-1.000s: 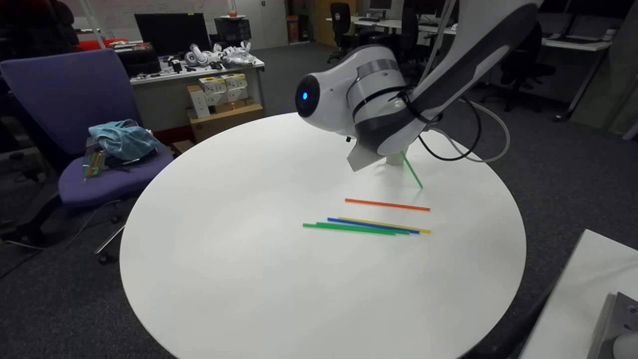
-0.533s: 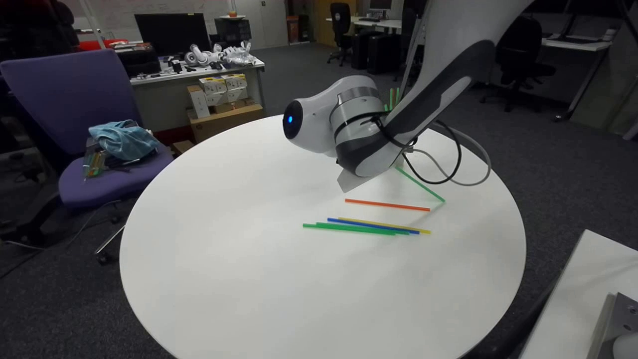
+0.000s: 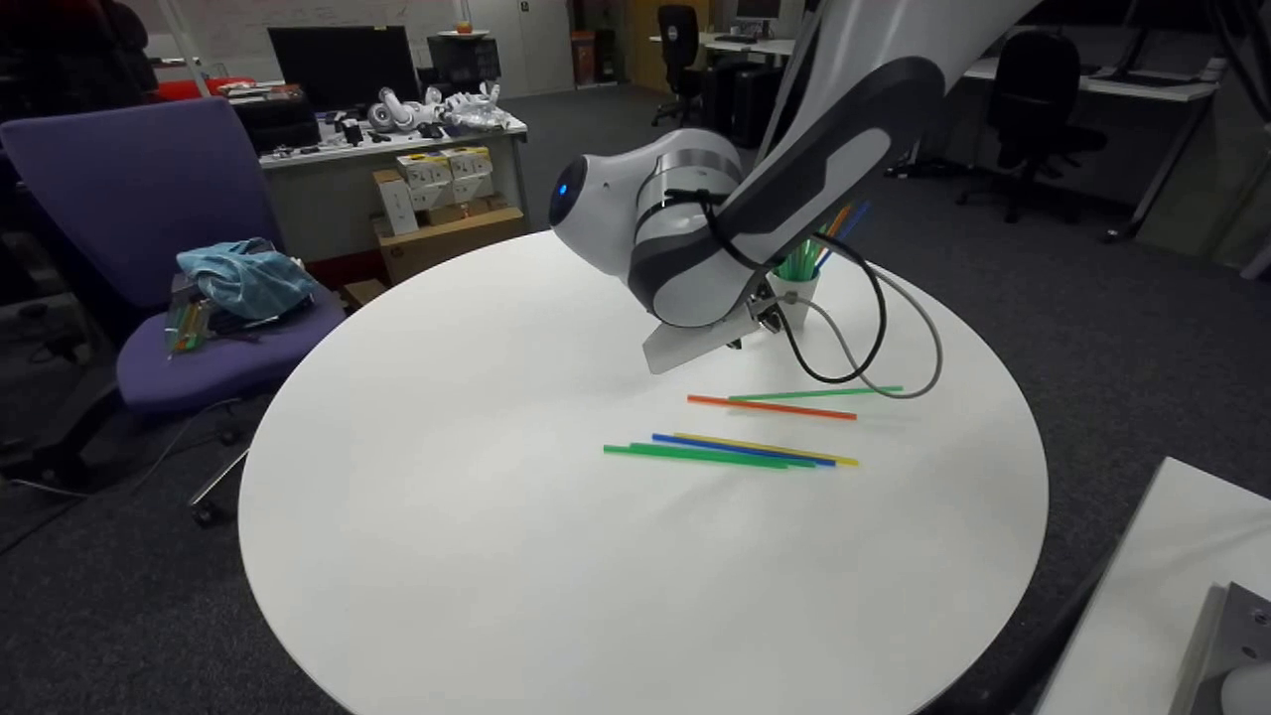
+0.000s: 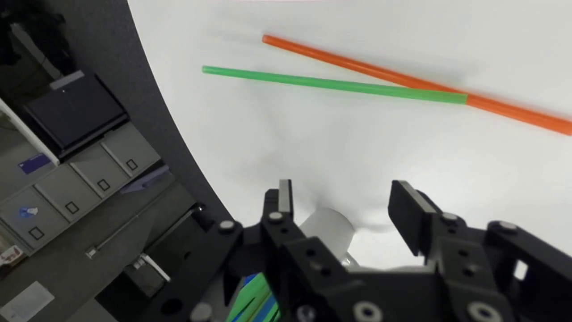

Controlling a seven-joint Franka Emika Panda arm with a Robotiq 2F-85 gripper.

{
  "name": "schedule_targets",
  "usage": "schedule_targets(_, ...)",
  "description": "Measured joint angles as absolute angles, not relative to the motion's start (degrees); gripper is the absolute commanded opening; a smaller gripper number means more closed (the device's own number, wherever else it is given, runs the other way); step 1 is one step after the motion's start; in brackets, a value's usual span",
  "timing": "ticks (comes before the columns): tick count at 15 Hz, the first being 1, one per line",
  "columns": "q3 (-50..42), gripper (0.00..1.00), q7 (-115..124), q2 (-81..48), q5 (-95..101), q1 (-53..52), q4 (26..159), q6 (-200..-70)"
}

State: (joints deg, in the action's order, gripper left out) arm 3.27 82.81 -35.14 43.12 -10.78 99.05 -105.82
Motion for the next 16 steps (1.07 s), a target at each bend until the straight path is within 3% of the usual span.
schedule_targets(2, 2.75, 1.00, 82.06, -35.12, 40.34, -10.34, 98.00, -106.04)
schedule_targets(9, -2.41, 1.00, 84.33, -33.21, 27.83, -8.09, 97.13, -112.83)
schedule_targets(16, -7.23, 1.00, 103.01, -30.13, 26.22, -8.31, 101.22, -115.13)
